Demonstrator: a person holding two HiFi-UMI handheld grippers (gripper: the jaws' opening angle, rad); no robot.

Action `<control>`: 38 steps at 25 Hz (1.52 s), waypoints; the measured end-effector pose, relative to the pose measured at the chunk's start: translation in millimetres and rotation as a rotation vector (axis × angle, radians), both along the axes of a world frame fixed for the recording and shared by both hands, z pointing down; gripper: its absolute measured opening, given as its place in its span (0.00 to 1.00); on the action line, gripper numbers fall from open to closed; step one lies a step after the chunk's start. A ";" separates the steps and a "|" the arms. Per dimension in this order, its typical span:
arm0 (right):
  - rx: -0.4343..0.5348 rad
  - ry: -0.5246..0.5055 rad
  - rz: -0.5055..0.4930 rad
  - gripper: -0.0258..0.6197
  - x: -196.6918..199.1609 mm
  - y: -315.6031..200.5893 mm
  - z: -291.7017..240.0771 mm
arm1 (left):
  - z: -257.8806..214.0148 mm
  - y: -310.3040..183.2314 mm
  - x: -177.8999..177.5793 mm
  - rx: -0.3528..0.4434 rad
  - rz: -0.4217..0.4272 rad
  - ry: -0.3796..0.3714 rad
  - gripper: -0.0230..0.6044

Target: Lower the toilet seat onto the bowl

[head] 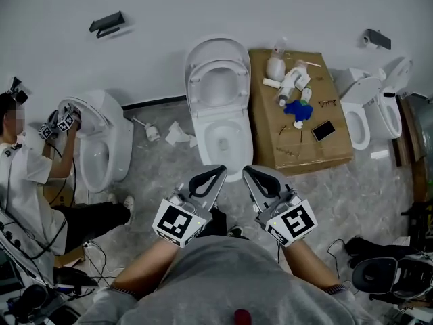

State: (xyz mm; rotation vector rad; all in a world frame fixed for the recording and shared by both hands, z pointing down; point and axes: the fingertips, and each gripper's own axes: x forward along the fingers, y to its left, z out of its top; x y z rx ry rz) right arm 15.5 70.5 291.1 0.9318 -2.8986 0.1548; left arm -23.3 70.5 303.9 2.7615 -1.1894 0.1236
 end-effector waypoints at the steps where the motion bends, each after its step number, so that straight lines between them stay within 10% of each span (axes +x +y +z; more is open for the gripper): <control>1: -0.003 0.002 -0.004 0.06 -4.7 -6.4 0.9 | 0.3 -7.4 -4.2 0.005 0.001 -0.003 0.05; 20: -0.032 0.051 0.027 0.06 -46.2 -95.5 17.9 | 16.8 -99.7 -50.5 -0.003 0.017 -0.003 0.05; 38: -0.030 0.042 -0.104 0.06 -16.4 -205.3 22.9 | 21.3 -199.1 -21.8 -0.018 -0.129 -0.020 0.05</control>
